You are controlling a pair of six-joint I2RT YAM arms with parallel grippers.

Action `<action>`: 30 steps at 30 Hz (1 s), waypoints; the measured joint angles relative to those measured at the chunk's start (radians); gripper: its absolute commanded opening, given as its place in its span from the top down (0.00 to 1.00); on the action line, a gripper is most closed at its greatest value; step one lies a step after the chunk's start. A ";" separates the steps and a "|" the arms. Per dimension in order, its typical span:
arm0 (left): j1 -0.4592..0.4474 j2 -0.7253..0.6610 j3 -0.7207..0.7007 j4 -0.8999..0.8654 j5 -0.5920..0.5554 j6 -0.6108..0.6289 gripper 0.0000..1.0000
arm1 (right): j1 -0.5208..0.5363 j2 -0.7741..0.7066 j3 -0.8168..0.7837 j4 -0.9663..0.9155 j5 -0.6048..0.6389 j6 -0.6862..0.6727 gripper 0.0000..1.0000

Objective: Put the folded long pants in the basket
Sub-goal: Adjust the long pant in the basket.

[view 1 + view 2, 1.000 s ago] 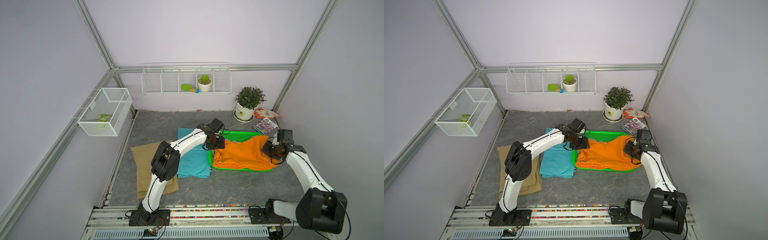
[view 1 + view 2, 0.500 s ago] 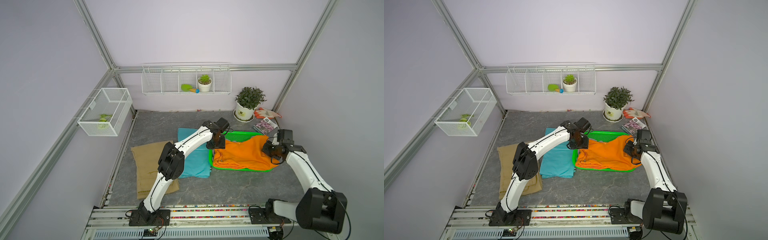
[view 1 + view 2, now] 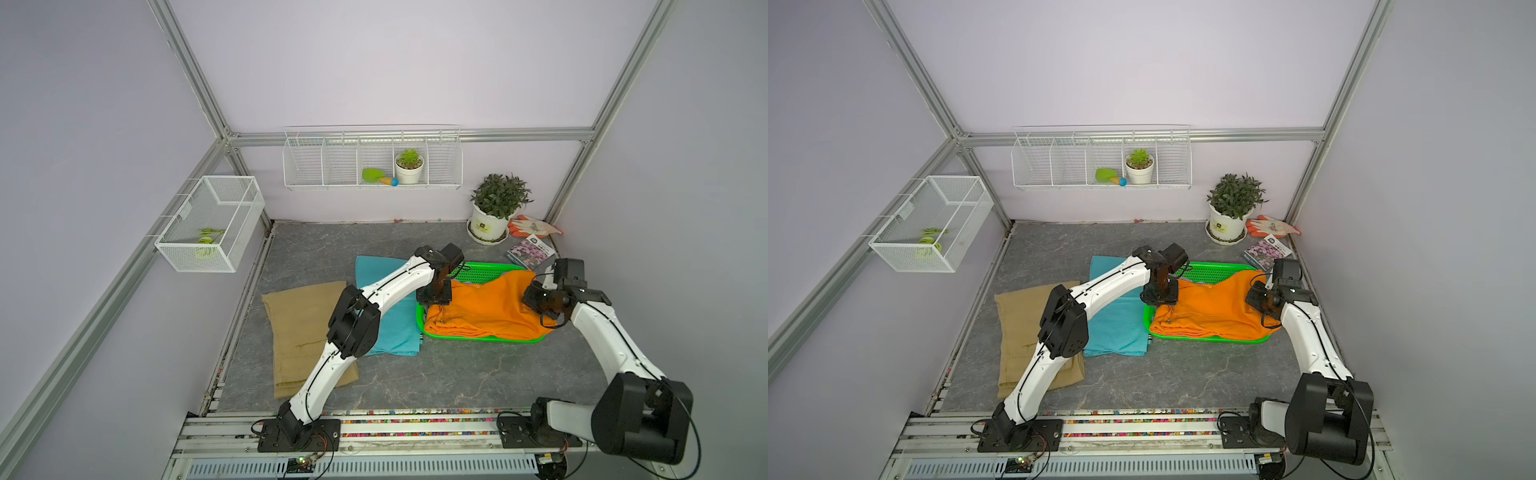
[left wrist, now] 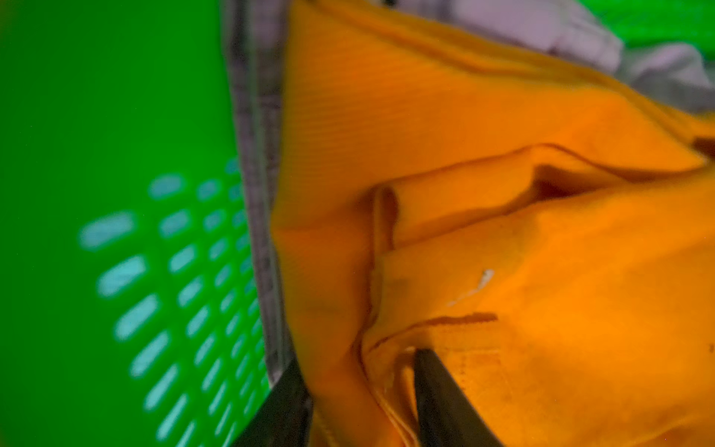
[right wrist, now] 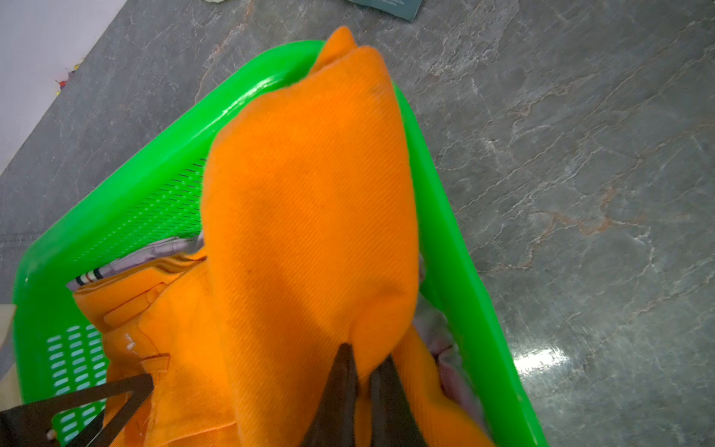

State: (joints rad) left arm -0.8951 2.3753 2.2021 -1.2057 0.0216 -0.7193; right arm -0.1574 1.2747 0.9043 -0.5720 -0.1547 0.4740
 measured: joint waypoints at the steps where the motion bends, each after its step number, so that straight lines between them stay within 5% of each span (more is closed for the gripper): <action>1: 0.000 0.000 0.000 -0.001 -0.005 -0.001 0.82 | 0.000 0.001 0.000 0.000 -0.001 0.000 1.00; 3: 0.000 0.000 0.000 0.005 -0.015 -0.006 0.99 | 0.000 0.002 0.000 0.000 -0.004 0.000 1.00; 30: -0.035 -0.170 -0.039 0.072 -0.146 0.024 1.00 | 0.007 -0.132 0.000 -0.035 0.008 0.026 1.00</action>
State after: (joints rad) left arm -0.9306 2.2051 2.1635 -1.1339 -0.1246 -0.6952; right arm -0.1501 1.1423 0.9039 -0.6075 -0.1467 0.5003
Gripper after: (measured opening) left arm 0.070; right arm 0.108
